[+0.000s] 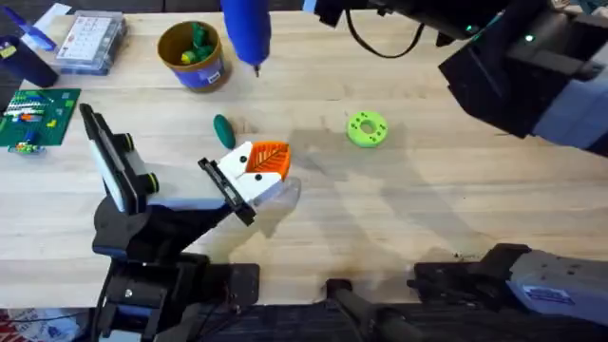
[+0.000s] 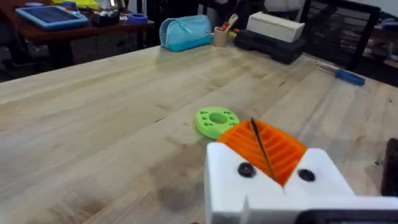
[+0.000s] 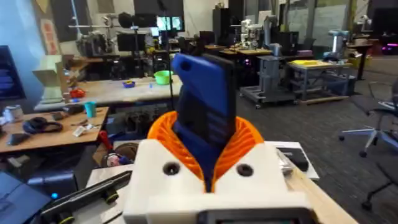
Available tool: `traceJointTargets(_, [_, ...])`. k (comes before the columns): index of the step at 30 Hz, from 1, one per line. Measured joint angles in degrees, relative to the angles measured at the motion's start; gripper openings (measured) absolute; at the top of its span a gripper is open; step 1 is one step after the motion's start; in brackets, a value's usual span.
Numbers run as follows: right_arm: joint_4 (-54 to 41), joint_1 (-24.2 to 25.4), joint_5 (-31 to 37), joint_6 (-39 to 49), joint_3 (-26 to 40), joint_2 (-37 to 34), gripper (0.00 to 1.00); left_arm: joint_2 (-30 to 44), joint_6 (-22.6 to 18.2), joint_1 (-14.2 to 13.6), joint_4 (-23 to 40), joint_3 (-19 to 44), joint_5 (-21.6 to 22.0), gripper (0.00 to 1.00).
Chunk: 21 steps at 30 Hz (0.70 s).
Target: Pick up the gripper from the table and insert it into the empty holder that is missing its gripper. Then pick up a screw, insert it into the mounting hole, and use the screwdriver to tighten it. Finally, clean up the table by picking up the vegetable and placing it into the bucket.
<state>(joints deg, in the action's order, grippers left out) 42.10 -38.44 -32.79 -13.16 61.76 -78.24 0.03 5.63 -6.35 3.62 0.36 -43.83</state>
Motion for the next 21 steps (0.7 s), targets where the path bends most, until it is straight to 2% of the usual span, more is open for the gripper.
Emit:
traceJointTargets(5, [2.4, 0.1, -3.1, -2.4, 0.0, 0.0, 0.04, 0.0, 0.0, 0.0, 0.0, 0.0, 0.0, 0.014])
traceJointTargets(14, [2.9, 0.3, -14.4, -3.6, 0.1, -0.7, 0.04, 0.0, 0.0, 0.0, 0.0, 0.0, 0.0, 0.014])
traceJointTargets(21, [2.9, 0.3, -17.1, -3.6, 0.1, -3.2, 0.04, 0.0, 0.0, 0.0, 0.0, 0.0, 0.0, 0.014])
